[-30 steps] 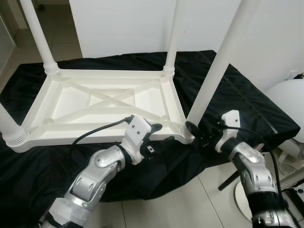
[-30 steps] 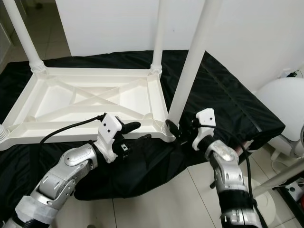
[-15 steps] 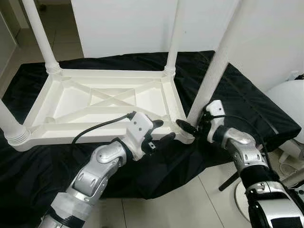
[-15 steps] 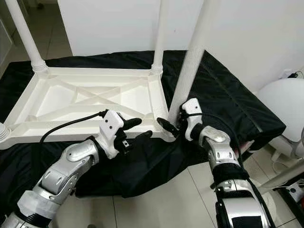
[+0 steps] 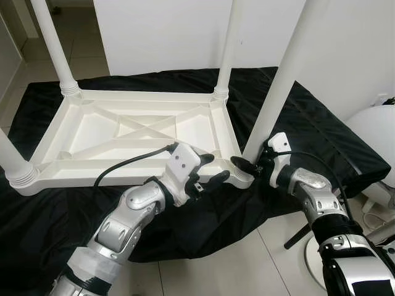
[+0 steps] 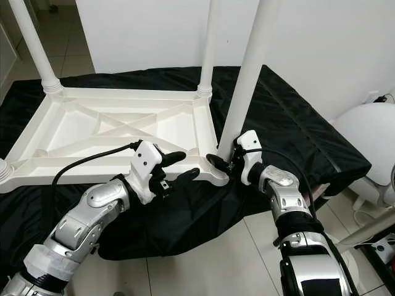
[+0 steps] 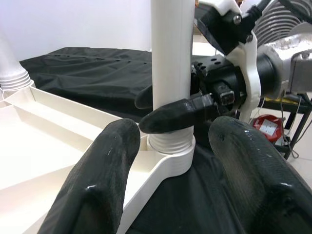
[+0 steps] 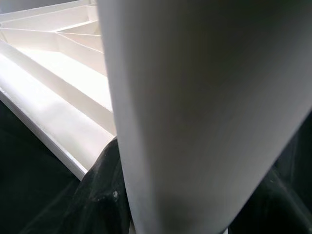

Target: Building children table

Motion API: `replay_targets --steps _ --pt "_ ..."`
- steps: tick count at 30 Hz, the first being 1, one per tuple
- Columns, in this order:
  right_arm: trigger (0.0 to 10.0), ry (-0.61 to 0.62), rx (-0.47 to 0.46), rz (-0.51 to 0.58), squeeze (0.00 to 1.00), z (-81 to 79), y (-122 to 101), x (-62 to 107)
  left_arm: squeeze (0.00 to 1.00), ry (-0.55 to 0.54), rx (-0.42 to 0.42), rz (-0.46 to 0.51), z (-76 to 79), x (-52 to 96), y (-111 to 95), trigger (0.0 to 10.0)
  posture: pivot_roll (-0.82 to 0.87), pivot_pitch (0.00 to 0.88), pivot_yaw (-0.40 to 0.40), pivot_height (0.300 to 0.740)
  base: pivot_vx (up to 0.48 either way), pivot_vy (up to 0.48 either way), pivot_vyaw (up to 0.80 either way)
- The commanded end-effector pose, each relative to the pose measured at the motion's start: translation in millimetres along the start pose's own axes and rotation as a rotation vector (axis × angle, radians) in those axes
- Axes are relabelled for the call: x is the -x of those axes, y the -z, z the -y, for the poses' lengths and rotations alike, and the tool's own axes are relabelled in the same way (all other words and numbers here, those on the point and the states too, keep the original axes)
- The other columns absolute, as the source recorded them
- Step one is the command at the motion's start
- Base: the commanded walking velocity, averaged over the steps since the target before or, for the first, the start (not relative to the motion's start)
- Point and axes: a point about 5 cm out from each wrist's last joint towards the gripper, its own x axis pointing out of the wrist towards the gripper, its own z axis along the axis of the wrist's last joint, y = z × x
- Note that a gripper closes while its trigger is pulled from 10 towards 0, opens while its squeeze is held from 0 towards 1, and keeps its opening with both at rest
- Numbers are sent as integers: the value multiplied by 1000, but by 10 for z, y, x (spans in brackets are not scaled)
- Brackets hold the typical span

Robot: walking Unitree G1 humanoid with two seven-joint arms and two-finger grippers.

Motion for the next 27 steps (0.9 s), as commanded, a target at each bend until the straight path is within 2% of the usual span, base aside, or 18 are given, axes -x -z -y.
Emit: replay_targets --steps 1,8,11,12,16,17,18,20,21,23,25,27 --pt "10000 27 -15 -55 0 -58 132 9 0 86 -14 -5 30 -8 8 10000 -25 0 -38 740 0 0 0" --pt "10000 111 7 -8 0 -179 99 -16 0 92 -15 -10 13 -1 10 10000 -37 0 -25 740 0 0 0" --pt "10000 160 -8 26 0 -299 67 -19 0 96 -13 -14 14 4 14 10000 -42 0 -21 740 0 0 0" --pt "10000 216 -30 37 0 -334 57 -12 0 102 -13 -19 23 8 21 10000 -48 0 -17 740 0 0 0" --pt "10000 253 -45 41 0 -351 50 -5 0 106 -13 -21 28 12 25 10000 -49 0 -19 740 0 0 0" --pt "10000 324 -71 46 0 -384 50 0 0 106 -11 -23 31 16 24 10000 -53 0 -20 740 0 0 0" --pt "10000 324 -71 46 0 -384 50 0 0 106 -11 -23 31 16 24 10000 -53 0 -20 740 0 0 0" --pt "10000 513 -152 71 0 -489 56 -1 0 101 -3 -24 39 26 26 10000 -52 0 -19 740 0 0 0" --pt "10000 513 -152 71 0 -489 56 -1 0 101 -3 -24 39 26 26 10000 -52 0 -19 740 0 0 0" --pt "10000 681 -217 87 0 -544 73 9 0 97 6 -24 51 33 29 10000 -52 0 -19 740 0 0 0" --pt "10000 681 -217 87 0 -544 73 9 0 97 6 -24 51 33 29 10000 -52 0 -19 740 0 0 0" --pt "10000 838 -273 63 0 -598 108 -4 0 98 6 -30 58 42 32 10000 -50 9 -20 740 0 0 0"
